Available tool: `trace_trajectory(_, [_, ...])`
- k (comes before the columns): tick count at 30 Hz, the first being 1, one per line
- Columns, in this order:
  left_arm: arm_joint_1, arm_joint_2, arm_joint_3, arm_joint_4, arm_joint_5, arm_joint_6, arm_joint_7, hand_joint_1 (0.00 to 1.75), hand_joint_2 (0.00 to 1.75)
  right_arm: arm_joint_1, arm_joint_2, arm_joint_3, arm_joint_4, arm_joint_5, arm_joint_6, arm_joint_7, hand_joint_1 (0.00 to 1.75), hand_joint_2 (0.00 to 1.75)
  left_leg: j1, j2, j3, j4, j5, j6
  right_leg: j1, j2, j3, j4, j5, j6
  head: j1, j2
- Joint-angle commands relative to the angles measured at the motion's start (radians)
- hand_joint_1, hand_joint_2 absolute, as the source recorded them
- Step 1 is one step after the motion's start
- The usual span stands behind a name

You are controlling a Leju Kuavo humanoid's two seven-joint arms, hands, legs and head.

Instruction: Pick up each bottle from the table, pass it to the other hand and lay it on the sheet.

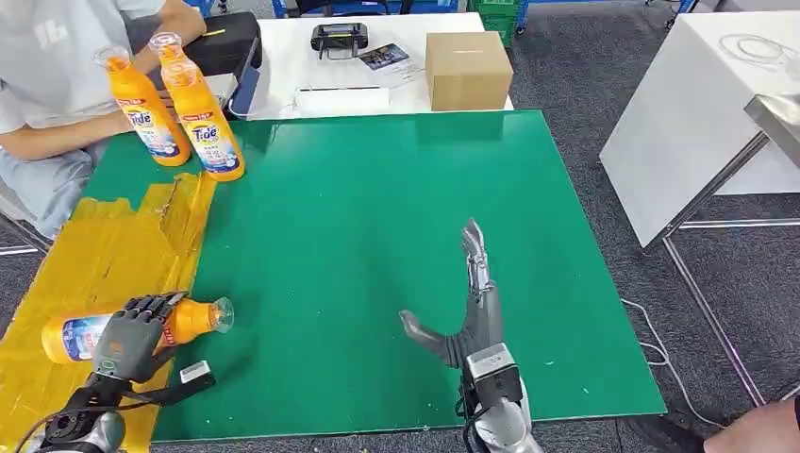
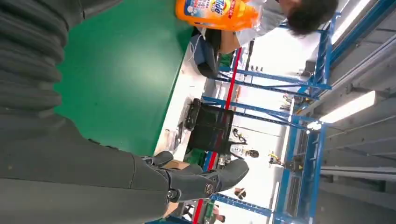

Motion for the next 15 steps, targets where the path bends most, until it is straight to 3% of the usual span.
trace_trajectory(1, [0.032, -0.081, 0.064, -0.033, -0.069, -0.013, -0.004, 0.0, 1.75, -0.045, -0.012, 0.014, 0.069, -0.004, 0.003, -0.004, 0.0, 1.75, 0.0, 0.002, 0.003, -0.001, -0.001, 0.001, 0.0, 0.001, 0.002, -0.001, 0.0, 0.0, 0.0, 0.0])
trace_trajectory(15, [0.028, -0.13, 0.147, -0.06, -0.124, -0.013, -0.013, 0.0, 1.75, -0.046, -0.015, 0.014, 0.07, -0.004, 0.002, -0.004, 0.0, 1.75, 0.001, 0.002, 0.005, -0.001, -0.002, 0.001, 0.001, 0.0, 0.005, -0.003, -0.001, -0.001, 0.0, 0.0])
